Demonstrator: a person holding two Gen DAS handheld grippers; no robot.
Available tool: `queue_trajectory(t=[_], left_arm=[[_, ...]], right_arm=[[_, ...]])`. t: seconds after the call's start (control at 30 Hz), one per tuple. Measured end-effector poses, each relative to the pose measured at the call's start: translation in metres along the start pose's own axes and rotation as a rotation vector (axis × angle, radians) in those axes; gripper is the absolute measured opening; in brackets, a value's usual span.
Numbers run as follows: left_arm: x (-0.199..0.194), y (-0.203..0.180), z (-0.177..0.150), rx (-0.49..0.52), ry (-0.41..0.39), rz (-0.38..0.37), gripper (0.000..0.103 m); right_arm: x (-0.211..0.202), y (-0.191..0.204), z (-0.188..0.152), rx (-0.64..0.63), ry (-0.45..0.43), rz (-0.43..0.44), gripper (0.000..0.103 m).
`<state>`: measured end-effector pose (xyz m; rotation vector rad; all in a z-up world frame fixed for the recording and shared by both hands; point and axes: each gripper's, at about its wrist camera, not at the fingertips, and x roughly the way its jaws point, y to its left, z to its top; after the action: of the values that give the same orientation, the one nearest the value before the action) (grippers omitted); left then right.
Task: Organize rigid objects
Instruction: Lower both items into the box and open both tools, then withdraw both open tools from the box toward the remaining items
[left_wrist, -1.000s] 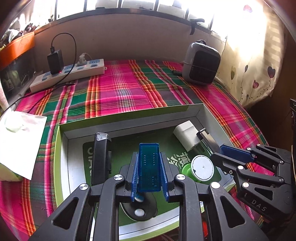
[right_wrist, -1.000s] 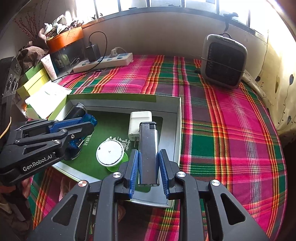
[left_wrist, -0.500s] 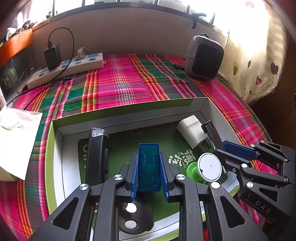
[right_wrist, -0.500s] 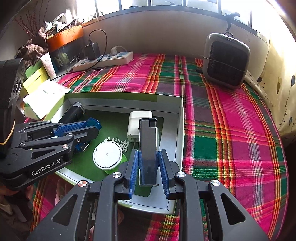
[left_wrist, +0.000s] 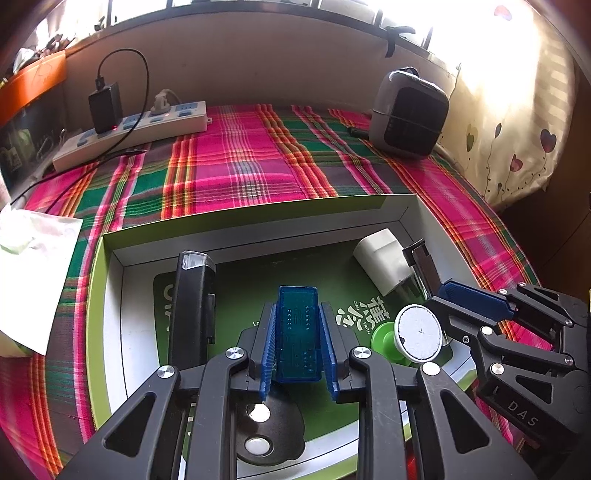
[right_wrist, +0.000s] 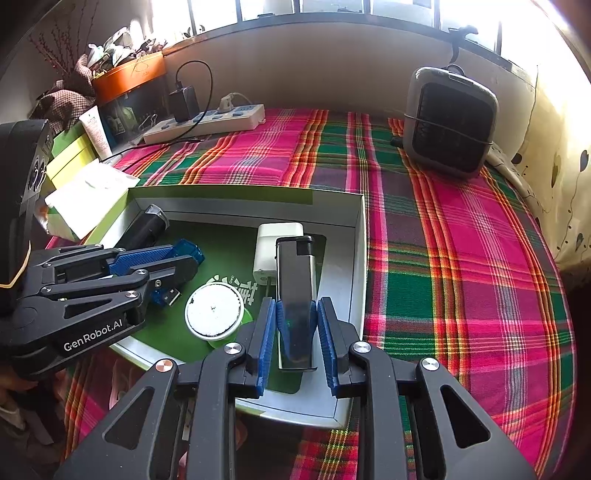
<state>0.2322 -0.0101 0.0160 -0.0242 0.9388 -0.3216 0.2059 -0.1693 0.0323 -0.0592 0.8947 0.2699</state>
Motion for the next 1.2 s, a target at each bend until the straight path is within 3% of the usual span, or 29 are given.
queue_trajectory(t=[0.3,0.43,0.7,0.83,1.2], left_arm=[[-0.001,-0.001,-0.001,-0.003,-0.001,0.001,0.025],[-0.002,-0.001,-0.002,-0.004,-0.002,0.004,0.031],[-0.007,-0.002,-0.003,-0.006,-0.010,0.007,0.031],[-0.014,-0.004,-0.004,-0.006,-0.023,0.009,0.031],[-0.038,-0.009,-0.014,0.003,-0.059,0.027,0.031]], right_arm=[[-0.001,-0.001,-0.002,0.011,-0.013,0.010,0.025],[-0.003,-0.001,-0.002,0.014,-0.023,0.020,0.029],[-0.010,0.002,-0.003,0.009,-0.047,0.020,0.035],[-0.014,0.001,-0.004,0.014,-0.060,0.000,0.044],[-0.030,-0.001,-0.011,0.034,-0.086,0.000,0.044]])
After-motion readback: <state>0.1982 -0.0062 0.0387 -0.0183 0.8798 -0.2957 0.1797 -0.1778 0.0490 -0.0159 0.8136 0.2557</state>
